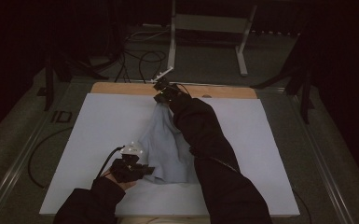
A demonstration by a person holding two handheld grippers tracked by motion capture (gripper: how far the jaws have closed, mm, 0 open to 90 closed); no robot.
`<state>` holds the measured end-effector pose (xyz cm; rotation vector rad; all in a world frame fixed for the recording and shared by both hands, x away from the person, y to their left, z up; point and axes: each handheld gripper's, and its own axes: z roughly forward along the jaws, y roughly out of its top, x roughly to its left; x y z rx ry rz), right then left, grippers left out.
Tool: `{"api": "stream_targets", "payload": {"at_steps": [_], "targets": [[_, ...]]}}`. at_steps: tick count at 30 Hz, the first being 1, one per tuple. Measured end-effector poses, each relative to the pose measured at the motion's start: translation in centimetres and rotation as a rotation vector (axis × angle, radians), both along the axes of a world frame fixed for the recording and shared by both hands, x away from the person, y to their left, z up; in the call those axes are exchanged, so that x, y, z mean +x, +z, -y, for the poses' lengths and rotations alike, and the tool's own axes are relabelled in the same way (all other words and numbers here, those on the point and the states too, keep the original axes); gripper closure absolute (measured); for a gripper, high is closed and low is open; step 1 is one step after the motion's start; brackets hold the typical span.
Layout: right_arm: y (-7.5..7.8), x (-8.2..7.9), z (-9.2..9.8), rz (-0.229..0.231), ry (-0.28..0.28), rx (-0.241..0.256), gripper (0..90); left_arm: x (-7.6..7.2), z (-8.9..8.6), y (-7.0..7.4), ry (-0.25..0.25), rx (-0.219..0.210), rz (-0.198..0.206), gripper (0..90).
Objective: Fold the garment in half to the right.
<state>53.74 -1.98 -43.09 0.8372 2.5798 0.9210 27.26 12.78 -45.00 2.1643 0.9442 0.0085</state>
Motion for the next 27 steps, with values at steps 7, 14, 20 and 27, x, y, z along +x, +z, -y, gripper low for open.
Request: {"api": "stream_targets", "payload": {"at_steps": [7, 14, 20, 27], "targets": [[1.4, -0.3, 2.3, 0.018, -0.013, 0.006, 84.5, 0.2, 2.0, 1.3, -0.042, 0.007, 0.029, 86.9], [2.7, -0.7, 4.9, 0.03, -0.035, 0.032, 84.5, 0.5, 4.2, 2.3, -0.085, 0.008, 0.047, 87.0], [3.1, -0.9, 7.1, 0.03, -0.051, 0.052, 84.5, 0.7, 6.1, 2.9, -0.116, 0.009, 0.062, 87.0], [3.4, -1.1, 9.3, 0.029, -0.073, 0.075, 84.5, 0.9, 8.5, 3.6, -0.16, 0.014, 0.071, 87.0]]}}
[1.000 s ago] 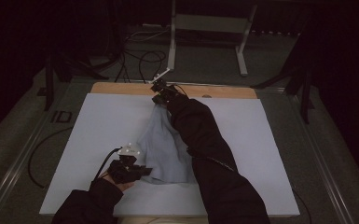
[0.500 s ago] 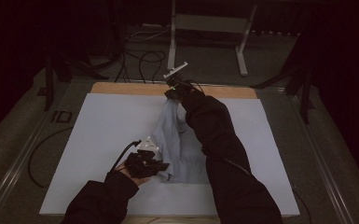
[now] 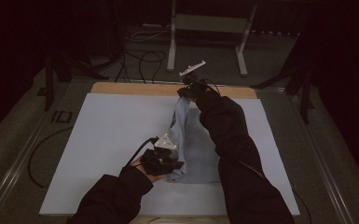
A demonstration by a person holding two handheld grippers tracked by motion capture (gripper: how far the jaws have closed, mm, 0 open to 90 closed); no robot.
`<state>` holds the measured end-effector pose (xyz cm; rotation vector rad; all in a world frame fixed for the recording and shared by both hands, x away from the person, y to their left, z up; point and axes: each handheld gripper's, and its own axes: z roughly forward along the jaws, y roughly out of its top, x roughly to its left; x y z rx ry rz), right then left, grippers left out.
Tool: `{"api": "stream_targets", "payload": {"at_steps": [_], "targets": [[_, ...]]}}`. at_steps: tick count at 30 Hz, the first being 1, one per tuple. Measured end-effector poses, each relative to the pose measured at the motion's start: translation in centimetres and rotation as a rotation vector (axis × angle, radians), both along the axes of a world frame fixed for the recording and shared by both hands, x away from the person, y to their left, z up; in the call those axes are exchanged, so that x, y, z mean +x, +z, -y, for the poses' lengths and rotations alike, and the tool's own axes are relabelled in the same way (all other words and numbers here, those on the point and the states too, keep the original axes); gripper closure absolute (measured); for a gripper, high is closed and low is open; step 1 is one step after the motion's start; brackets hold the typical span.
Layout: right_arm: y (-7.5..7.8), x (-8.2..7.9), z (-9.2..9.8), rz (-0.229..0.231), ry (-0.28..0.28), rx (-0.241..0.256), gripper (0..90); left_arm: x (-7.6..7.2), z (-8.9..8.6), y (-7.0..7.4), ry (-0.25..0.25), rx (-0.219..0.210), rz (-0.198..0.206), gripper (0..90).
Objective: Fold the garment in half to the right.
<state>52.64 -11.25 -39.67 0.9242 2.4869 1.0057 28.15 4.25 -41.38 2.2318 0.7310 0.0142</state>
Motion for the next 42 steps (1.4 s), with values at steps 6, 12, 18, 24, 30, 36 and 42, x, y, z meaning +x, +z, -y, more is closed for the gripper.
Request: {"api": "stream_targets", "payload": {"at_steps": [6, 12, 18, 24, 30, 36, 42], "targets": [[-0.2, -0.1, 2.0, 0.0, -0.007, 0.016, 84.5, 0.2, 2.2, 0.2, -0.037, 0.016, 0.005, 87.0], [-0.9, -0.2, 3.8, -0.013, -0.02, 0.036, 84.4, 0.4, 3.9, -0.3, -0.071, 0.041, -0.014, 87.1], [-2.2, -0.2, 5.0, -0.015, -0.026, 0.043, 84.3, 0.4, 6.0, -0.9, -0.103, 0.073, -0.014, 87.1], [-3.4, 0.0, 5.7, -0.02, -0.033, 0.06, 84.2, 0.9, 7.7, -1.7, -0.11, 0.093, -0.023, 87.1], [-4.9, 0.5, 6.0, -0.022, -0.028, 0.089, 84.1, 1.4, 9.2, -2.9, -0.093, 0.115, -0.026, 87.0], [-6.6, 1.1, 5.4, -0.049, -0.007, 0.116, 83.9, 1.7, 9.4, -4.1, -0.07, 0.119, -0.047, 87.0], [-8.7, 1.6, 5.3, -0.077, -0.011, 0.126, 82.2, 2.1, 9.6, -4.9, -0.055, 0.104, -0.071, 87.0]]}}
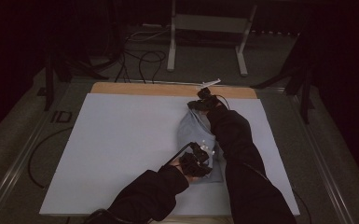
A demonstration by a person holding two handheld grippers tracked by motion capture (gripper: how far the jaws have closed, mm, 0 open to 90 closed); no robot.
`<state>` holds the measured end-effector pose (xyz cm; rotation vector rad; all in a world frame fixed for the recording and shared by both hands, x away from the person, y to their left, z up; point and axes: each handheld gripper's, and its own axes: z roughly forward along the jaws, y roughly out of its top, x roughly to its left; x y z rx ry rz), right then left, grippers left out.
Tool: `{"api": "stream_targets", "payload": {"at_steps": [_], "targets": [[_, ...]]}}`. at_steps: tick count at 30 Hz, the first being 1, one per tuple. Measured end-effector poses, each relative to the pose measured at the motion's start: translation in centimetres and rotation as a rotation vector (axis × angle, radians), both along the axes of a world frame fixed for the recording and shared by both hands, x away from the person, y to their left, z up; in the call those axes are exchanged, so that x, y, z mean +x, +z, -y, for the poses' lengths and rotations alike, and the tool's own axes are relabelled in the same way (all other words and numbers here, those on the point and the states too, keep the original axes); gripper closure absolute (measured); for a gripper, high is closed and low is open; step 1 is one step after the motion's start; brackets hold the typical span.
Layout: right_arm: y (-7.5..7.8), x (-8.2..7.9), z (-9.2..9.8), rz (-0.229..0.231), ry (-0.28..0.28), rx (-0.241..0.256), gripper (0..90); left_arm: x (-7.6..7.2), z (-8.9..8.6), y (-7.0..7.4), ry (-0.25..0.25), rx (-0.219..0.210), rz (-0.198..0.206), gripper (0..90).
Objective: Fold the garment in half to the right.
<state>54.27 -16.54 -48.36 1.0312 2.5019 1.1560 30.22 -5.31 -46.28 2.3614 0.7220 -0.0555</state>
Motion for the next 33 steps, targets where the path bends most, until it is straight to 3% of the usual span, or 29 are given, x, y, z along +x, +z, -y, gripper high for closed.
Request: {"api": "stream_targets", "payload": {"at_steps": [4, 5, 6, 8, 9, 10, 15, 19, 24, 33], "targets": [[-0.6, 0.1, -0.1, -0.006, 0.008, 0.008, 71.6, 0.2, 0.3, -0.6, 0.002, 0.009, -0.012, 87.0], [-0.7, 0.0, -0.1, -0.012, -0.003, 0.003, 59.0, 0.2, 0.5, -1.0, 0.0, 0.017, -0.017, 87.0], [-0.7, 0.0, -0.1, -0.012, -0.003, 0.003, 59.0, 0.2, 0.5, -1.0, 0.0, 0.017, -0.017, 87.0], [-0.7, 0.0, -0.2, -0.024, 0.002, -0.014, 48.9, 0.3, 0.8, -1.4, -0.001, 0.027, -0.022, 86.9], [-0.6, 0.0, 0.1, -0.036, -0.009, -0.02, 40.8, 0.4, 0.9, -1.7, -0.005, 0.041, -0.028, 86.9], [-0.6, 0.0, 0.1, -0.036, -0.009, -0.02, 40.8, 0.4, 0.9, -1.7, -0.005, 0.041, -0.028, 86.8], [0.7, -0.7, 1.3, -0.033, -0.026, 0.021, 20.1, 0.5, 1.7, -2.2, -0.008, 0.05, -0.036, 86.7], [2.1, -1.5, 1.8, -0.011, -0.007, 0.049, 12.4, 0.5, 2.3, -2.3, -0.014, 0.052, -0.034, 86.6], [3.4, -2.5, 2.0, 0.023, -0.006, 0.071, 10.6, 0.7, 3.0, -2.4, -0.003, 0.029, -0.055, 86.0], [3.5, -4.1, 2.8, 0.029, -0.001, 0.08, 10.0, 0.6, 4.0, -3.0, -0.024, 0.019, -0.082, 75.1]]}}
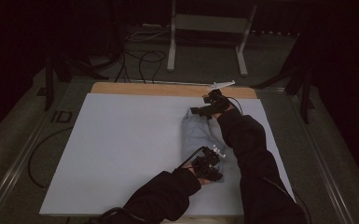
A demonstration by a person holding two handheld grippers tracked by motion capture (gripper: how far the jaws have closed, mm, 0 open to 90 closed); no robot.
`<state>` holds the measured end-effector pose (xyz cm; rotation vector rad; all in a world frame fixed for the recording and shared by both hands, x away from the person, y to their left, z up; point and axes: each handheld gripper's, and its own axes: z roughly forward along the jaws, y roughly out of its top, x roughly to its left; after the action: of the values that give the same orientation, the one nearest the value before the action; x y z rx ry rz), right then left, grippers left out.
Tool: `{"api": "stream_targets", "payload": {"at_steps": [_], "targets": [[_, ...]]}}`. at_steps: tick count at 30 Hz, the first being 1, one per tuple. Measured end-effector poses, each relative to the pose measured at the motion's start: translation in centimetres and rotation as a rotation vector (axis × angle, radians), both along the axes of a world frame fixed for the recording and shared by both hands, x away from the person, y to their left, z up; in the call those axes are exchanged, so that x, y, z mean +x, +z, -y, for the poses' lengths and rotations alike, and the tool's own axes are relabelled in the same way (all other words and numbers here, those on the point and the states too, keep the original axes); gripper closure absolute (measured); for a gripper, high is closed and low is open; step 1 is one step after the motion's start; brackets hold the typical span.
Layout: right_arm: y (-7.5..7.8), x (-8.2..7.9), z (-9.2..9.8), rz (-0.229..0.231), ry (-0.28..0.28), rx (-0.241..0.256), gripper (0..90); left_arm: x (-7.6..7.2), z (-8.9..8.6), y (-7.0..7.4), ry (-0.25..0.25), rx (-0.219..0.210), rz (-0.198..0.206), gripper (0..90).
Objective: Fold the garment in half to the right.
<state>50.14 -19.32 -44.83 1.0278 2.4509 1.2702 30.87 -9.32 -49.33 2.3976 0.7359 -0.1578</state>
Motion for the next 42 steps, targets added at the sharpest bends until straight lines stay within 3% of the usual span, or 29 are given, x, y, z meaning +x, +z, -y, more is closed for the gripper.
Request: {"api": "stream_targets", "payload": {"at_steps": [5, 10, 21, 24, 25, 27, 31, 42], "targets": [[-0.2, -0.5, 0.9, -0.001, -0.009, 0.01, 10.0, -0.2, 0.2, 0.2, -0.024, 0.002, -0.003, 70.7], [0.5, -0.9, 1.8, 0.015, -0.022, 0.021, 9.8, -0.8, 0.4, 0.8, -0.031, -0.003, 0.037, 56.3], [1.6, -1.9, 2.5, 0.038, -0.015, 0.04, 9.4, -0.5, -1.7, 4.4, 0.007, -0.033, 0.137, 28.6], [1.5, -2.1, 2.5, 0.039, -0.014, 0.043, 9.4, -0.3, -2.2, 4.9, 0.012, -0.035, 0.144, 19.6], [1.6, -2.2, 2.4, 0.042, -0.016, 0.036, 9.4, 0.0, -2.9, 5.1, 0.008, -0.038, 0.139, 19.6], [1.5, -2.5, 2.4, 0.043, -0.015, 0.044, 9.4, 0.2, -3.5, 5.4, -0.006, -0.051, 0.13, 9.5], [1.5, -3.0, 2.2, 0.046, -0.006, 0.043, 9.4, 0.7, -5.0, 6.0, -0.016, -0.073, 0.14, 0.3], [1.9, -4.8, 1.3, 0.071, 0.022, 0.059, 9.4, 2.6, -10.9, 8.8, 0.022, -0.18, 0.258, 0.1]]}}
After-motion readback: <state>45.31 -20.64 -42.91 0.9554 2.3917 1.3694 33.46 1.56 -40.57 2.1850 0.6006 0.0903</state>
